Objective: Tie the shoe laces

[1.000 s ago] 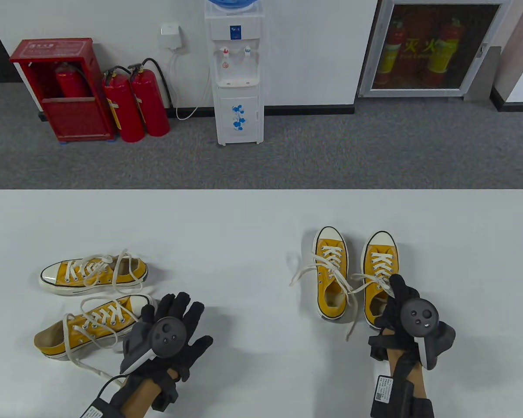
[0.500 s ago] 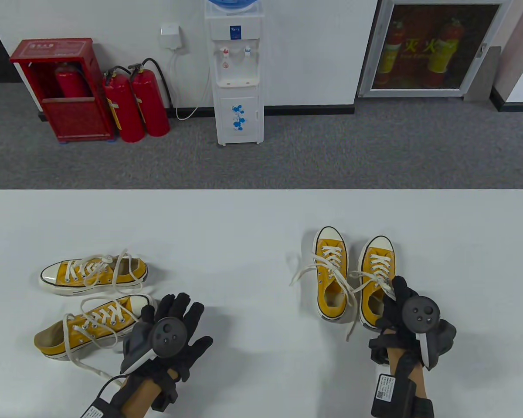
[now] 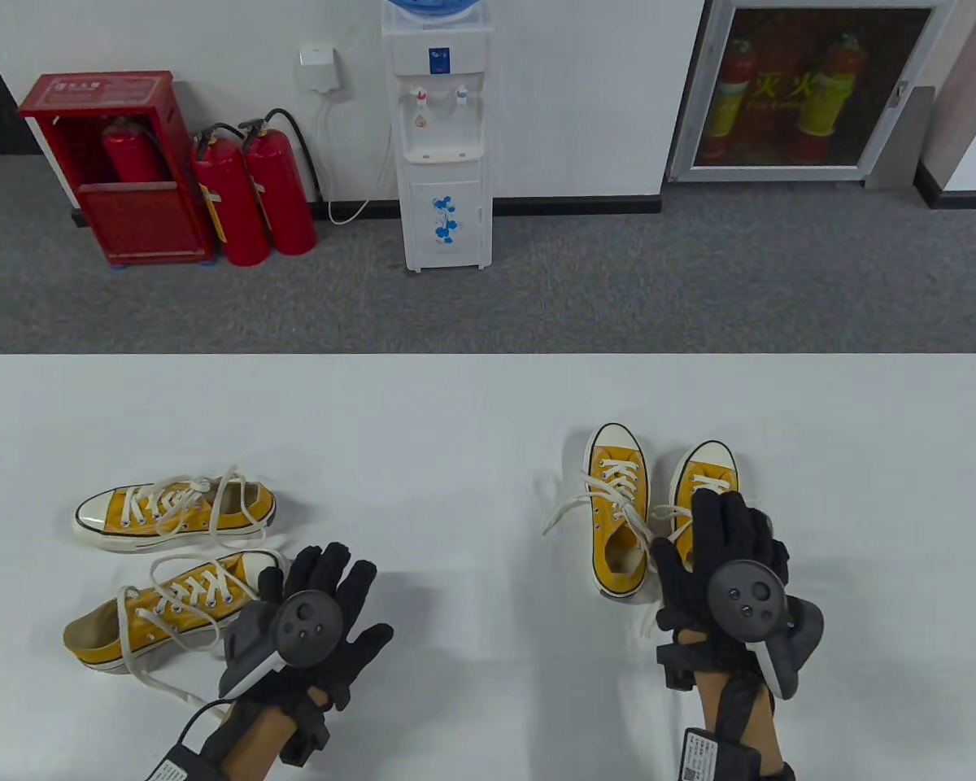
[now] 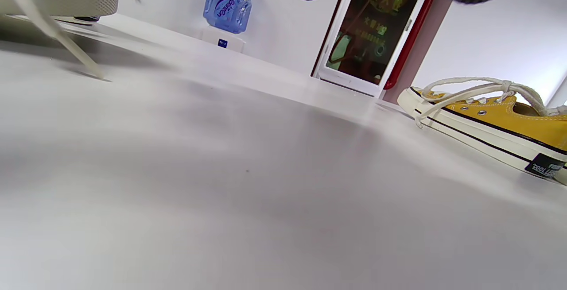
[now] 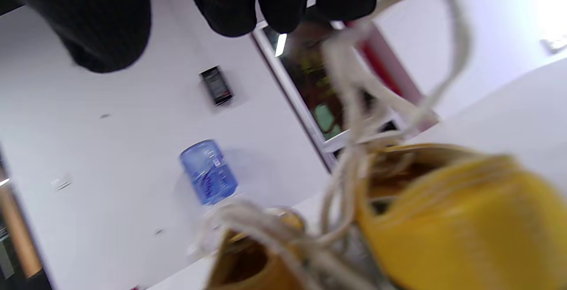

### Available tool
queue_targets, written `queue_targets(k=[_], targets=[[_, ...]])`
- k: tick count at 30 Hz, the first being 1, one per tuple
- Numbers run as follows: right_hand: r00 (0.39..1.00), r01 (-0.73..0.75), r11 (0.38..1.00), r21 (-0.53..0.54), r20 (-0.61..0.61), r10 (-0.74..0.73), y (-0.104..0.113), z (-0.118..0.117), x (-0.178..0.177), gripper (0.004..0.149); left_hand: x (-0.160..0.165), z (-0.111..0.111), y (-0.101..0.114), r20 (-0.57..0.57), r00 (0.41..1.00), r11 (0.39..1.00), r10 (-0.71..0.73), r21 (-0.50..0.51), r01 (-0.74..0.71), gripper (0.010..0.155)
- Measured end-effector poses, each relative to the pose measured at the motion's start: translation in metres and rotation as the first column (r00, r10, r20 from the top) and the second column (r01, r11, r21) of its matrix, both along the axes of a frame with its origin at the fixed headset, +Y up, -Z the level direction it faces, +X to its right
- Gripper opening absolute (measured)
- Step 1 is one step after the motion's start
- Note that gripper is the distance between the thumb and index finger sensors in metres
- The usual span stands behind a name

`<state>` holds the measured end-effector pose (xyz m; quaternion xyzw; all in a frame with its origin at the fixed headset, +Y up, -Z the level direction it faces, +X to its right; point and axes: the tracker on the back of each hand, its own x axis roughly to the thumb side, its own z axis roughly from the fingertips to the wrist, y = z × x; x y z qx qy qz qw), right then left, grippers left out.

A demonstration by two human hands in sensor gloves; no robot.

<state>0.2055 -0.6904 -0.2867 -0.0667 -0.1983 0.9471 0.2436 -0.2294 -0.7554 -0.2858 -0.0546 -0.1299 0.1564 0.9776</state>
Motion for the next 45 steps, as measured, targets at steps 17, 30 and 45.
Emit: queue_targets(k=[17,30,45], targets=[[0.899,-0.306,0.951,-0.040,-0.341,0.275,-0.032,0.022,-0.114,0.086,0.000,0.001,-0.001,0.007,1.000,1.000,-0.003,0.007,0.003,0.084],[0.898,-0.278,0.958,-0.068,-0.374,0.234,-0.053,0.024,-0.105,0.085,0.009,0.004,-0.003,0.043,0.997,0.998,-0.063,-0.023,0.064,0.082],[0.914,-0.205,0.976,-0.077,-0.370,0.163,-0.045,0.026,-0.094,0.084,-0.048,-0.013,0.056,-0.121,0.980,0.987,-0.155,-0.070,0.148,0.064]])
